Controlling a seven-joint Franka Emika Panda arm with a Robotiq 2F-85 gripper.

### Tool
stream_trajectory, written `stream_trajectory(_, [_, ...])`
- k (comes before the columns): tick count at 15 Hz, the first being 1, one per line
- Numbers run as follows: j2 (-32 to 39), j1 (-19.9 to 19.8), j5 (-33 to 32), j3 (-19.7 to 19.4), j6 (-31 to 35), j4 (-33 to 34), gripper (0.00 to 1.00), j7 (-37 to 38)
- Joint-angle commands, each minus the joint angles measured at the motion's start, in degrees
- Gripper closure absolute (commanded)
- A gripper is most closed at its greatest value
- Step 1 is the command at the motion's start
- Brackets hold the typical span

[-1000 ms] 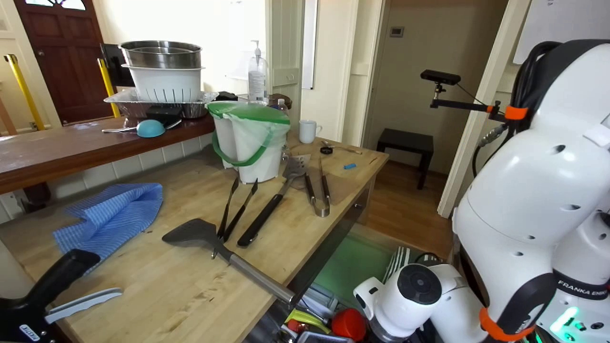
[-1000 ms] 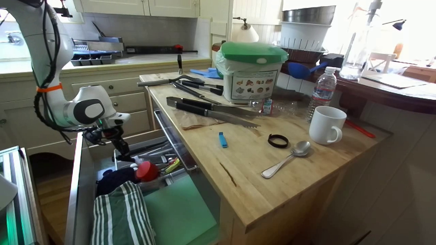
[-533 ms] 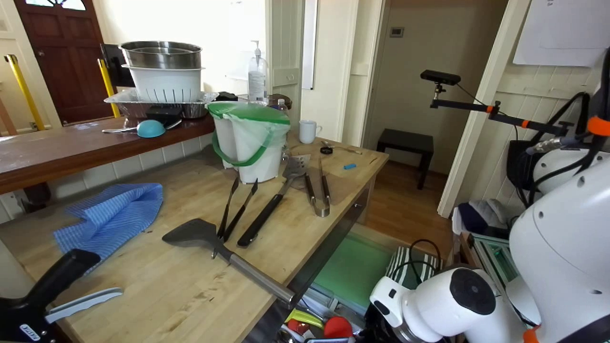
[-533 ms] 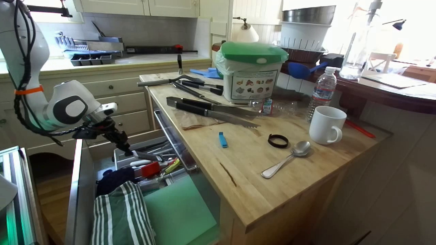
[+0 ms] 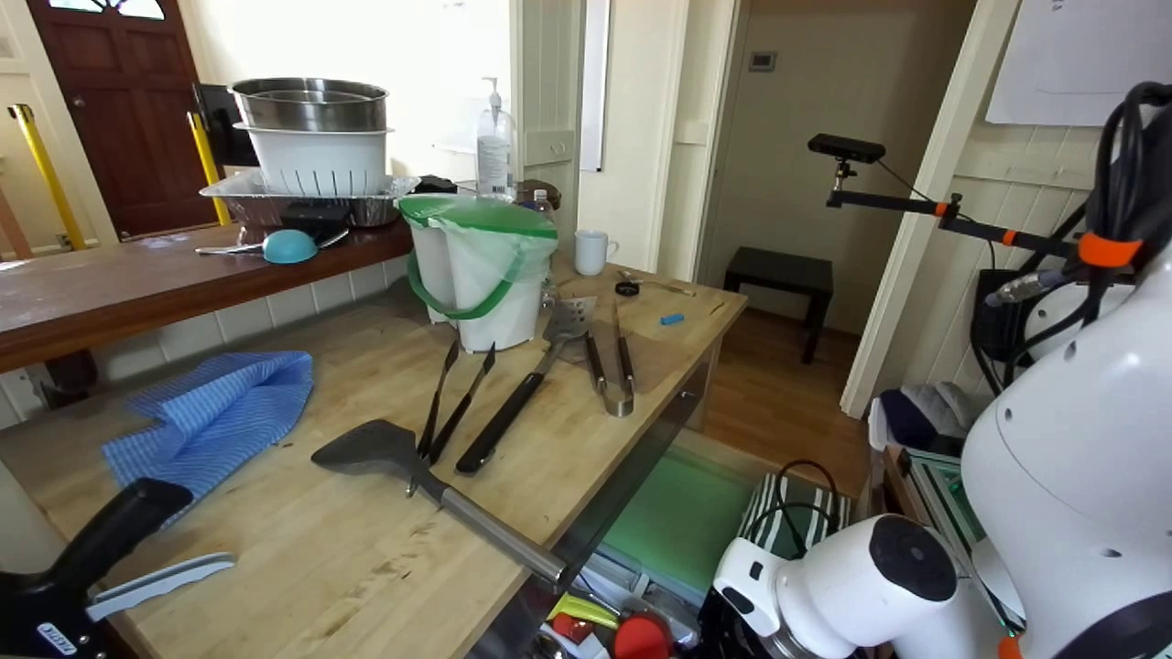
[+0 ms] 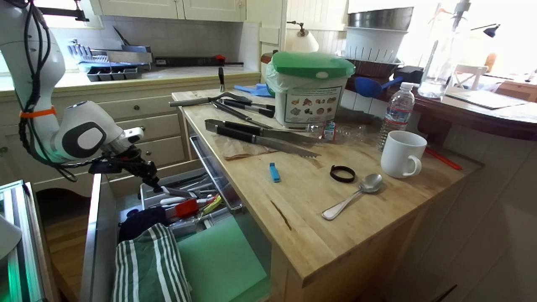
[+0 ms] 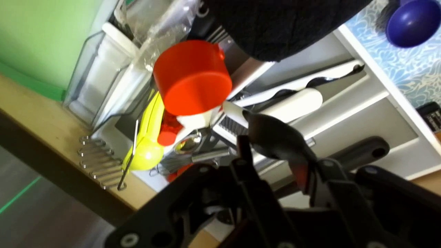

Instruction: Remove the grater from the drawer

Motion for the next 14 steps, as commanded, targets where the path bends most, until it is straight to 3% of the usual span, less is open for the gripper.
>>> stream_trajectory(1, [-3.14, -6.75, 2.09, 3.08, -11.41, 3.33, 0.92, 0.10])
stream_trajectory(7, [-0.72, -14.44, 2.37, 6.26, -25.52, 14.01, 0.92, 10.10])
stream_trajectory(14, [4.89, -14.90, 2.31, 5.20, -35.85, 23.39, 0.92, 28.42])
